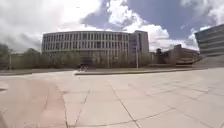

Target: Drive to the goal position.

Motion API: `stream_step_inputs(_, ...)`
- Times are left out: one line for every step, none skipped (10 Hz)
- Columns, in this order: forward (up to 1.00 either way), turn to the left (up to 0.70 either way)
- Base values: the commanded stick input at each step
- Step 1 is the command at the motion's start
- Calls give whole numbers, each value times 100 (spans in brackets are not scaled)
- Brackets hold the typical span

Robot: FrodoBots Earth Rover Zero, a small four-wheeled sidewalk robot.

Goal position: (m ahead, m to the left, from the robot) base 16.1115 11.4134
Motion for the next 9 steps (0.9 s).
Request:
stream_step_inputs(70,2)
stream_step_inputs(70,2)
stream_step_inputs(70,2)
stream_step_inputs(70,2)
stream_step_inputs(70,2)
stream_step_inputs(70,2)
stream_step_inputs(70,2)
stream_step_inputs(70,2)
stream_step_inputs(70,2)
